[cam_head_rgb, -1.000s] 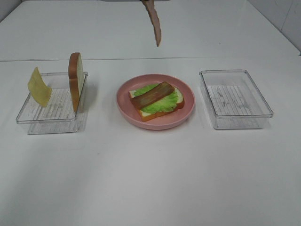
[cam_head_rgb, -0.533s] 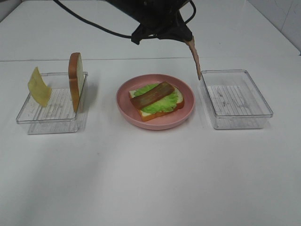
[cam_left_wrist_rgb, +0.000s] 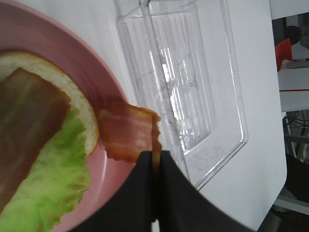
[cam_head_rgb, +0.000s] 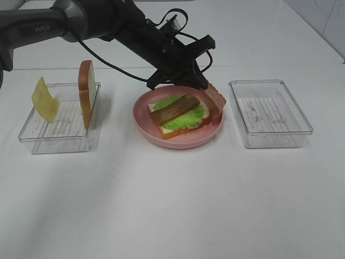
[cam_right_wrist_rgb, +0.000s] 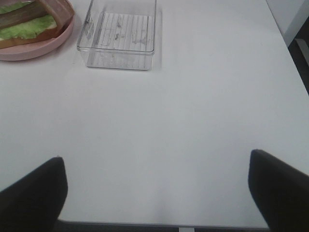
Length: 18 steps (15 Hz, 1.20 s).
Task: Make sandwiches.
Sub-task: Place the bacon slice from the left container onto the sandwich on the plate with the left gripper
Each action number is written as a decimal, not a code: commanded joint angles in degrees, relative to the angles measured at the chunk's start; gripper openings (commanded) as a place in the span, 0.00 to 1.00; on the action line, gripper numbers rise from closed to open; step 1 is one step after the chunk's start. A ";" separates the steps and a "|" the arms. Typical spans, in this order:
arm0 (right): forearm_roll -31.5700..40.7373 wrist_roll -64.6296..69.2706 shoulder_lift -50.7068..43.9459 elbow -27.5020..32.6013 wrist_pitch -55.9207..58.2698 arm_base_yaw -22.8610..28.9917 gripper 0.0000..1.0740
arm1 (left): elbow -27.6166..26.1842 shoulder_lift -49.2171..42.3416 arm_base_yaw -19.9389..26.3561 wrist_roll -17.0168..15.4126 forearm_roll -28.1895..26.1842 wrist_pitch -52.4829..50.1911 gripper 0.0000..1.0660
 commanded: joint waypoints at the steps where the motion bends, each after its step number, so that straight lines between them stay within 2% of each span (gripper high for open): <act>1: -0.11 -0.40 -1.78 0.17 -0.57 -0.23 0.92 | -0.17 -1.09 1.15 -1.03 3.78 2.75 0.00; 3: -0.11 -0.40 -1.78 0.17 -0.57 -0.23 0.92 | -0.17 -1.72 1.15 -5.50 11.80 3.67 0.00; 4: -0.11 -0.40 -1.78 0.17 -0.57 -0.23 0.92 | -0.17 -1.72 0.97 -6.42 13.29 4.18 0.00; 6: -0.11 -0.40 -1.78 0.17 -0.57 -0.23 0.92 | -0.17 -1.72 0.80 -9.11 19.71 6.36 0.00; 11: -0.11 -0.40 -1.78 0.17 -0.57 -0.23 0.92 | -0.17 -1.72 0.74 -9.22 25.67 4.87 0.00; 14: -0.11 -0.40 -1.78 0.17 -0.57 -0.23 0.92 | -0.17 -1.72 0.74 -9.00 26.36 4.81 0.00; 16: -0.11 -0.40 -1.78 0.17 -0.57 -0.23 0.92 | -0.17 -1.72 0.74 -9.00 26.47 4.64 0.15; 17: -0.11 -0.40 -1.78 0.17 -0.57 -0.23 0.92 | -0.17 -1.72 0.74 -9.00 26.47 4.81 0.36; 18: -0.11 -0.40 -1.78 0.17 -0.57 -0.23 0.92 | -0.17 -1.72 0.74 -9.00 26.47 5.10 0.63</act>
